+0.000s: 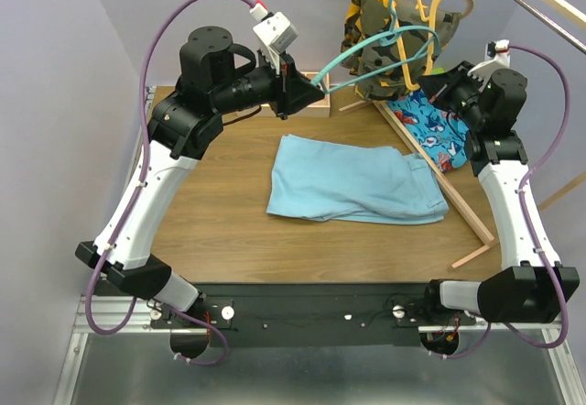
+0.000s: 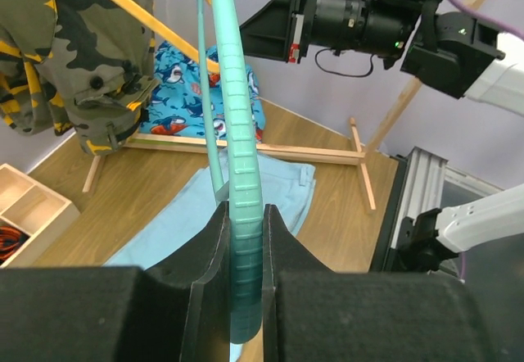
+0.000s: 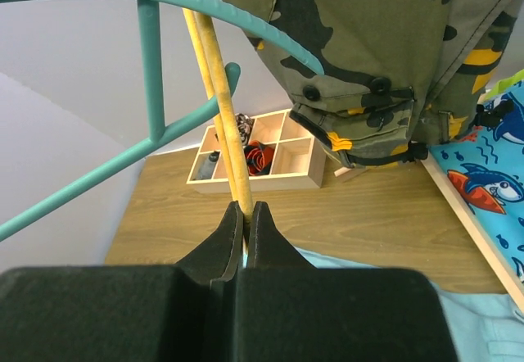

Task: Place the trousers on the hanger
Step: Pick up the hanger from the clothesline, then place the trousers on the hanger.

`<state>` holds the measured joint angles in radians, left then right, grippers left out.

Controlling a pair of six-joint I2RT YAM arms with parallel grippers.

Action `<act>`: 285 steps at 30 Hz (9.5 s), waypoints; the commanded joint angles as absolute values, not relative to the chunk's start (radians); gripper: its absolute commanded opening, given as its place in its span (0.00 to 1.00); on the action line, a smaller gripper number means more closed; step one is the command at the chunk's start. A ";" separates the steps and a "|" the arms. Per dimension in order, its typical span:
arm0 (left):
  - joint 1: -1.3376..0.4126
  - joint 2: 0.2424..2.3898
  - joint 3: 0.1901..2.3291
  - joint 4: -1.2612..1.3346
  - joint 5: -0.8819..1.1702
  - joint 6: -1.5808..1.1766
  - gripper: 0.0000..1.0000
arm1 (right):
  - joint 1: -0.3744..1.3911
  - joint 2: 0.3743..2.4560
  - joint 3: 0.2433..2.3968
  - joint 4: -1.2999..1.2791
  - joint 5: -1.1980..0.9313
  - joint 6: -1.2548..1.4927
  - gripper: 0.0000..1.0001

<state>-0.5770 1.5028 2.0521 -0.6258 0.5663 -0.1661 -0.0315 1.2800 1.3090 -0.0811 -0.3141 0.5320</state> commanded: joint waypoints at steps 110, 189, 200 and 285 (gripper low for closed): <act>-0.862 1.210 1.037 -0.075 0.040 -0.439 0.00 | 0.586 1.275 0.974 0.144 -0.175 1.075 0.57; -0.555 1.434 0.836 0.535 0.613 -0.465 0.00 | 0.535 1.479 0.463 1.279 -0.617 1.431 0.01; -0.655 1.666 1.011 0.610 0.732 -0.425 0.00 | 0.402 1.244 0.247 1.281 -0.635 1.440 0.01; -0.677 1.898 1.043 0.397 0.566 -0.816 0.00 | 0.318 1.594 0.276 1.243 -0.936 1.266 0.66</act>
<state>-0.7078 1.9270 1.0866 0.5163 0.6865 -0.9581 0.3149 1.6501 0.2790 1.2373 -0.8856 1.2186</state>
